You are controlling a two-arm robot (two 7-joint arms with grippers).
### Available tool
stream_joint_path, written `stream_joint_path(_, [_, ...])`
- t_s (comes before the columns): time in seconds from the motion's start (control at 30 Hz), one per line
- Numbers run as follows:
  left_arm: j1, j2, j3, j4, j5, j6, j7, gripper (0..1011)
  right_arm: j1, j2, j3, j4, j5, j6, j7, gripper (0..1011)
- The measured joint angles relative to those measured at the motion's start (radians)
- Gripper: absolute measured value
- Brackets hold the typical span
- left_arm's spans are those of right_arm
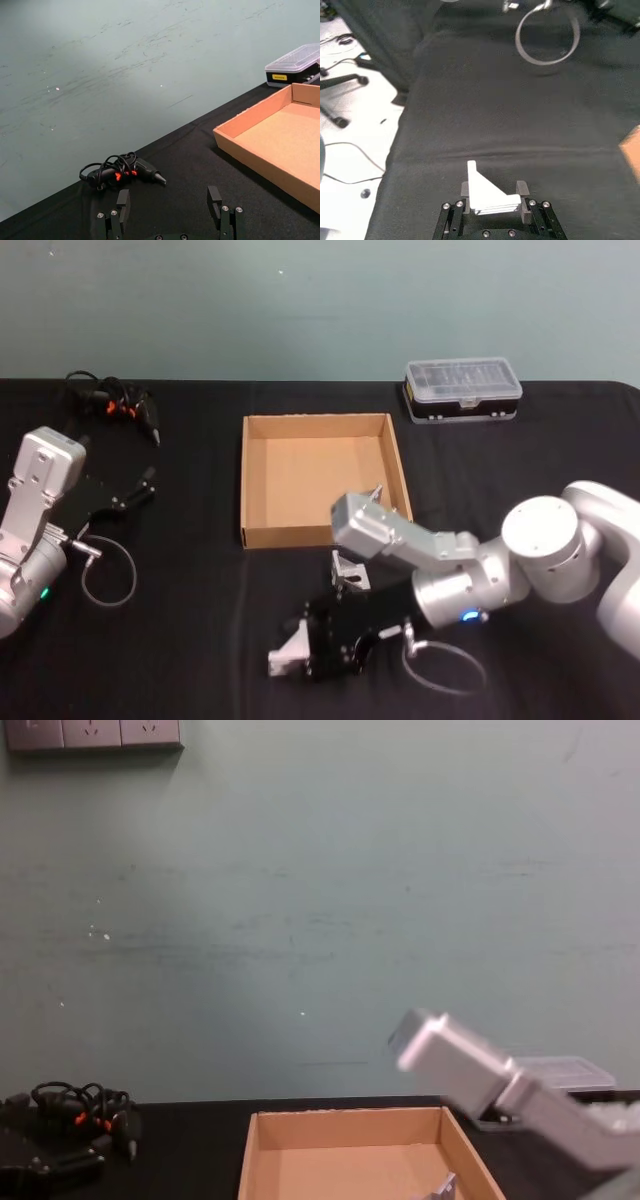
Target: Use one hand to pick up the angle iron from the table and place it into the box.
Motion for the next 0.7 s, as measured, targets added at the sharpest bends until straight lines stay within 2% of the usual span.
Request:
stream_joint_path(0.13, [0.0,0.0,0.0,0.0,0.0,0.0,0.0,1011,-0.007,0.031,0.034,-0.053,0.013,0.005,-0.032,547])
stream_joint_path(0.23, [0.0,0.0,0.0,0.0,0.0,0.0,0.0,1012,-0.015,0.063,0.084,-0.106,0.032,0.008,-0.076,544])
stream_joint_path(0.37, [0.0,0.0,0.0,0.0,0.0,0.0,0.0,1011,-0.018,0.08,0.129,-0.13,0.041,0.01,-0.127,544])
stream_joint_path(0.5, [0.0,0.0,0.0,0.0,0.0,0.0,0.0,1011,-0.021,0.071,0.16,-0.11,0.042,0.01,-0.17,544])
stream_joint_path(0.7, [0.0,0.0,0.0,0.0,0.0,0.0,0.0,1011,-0.024,0.015,0.202,-0.014,0.049,-0.003,-0.23,544])
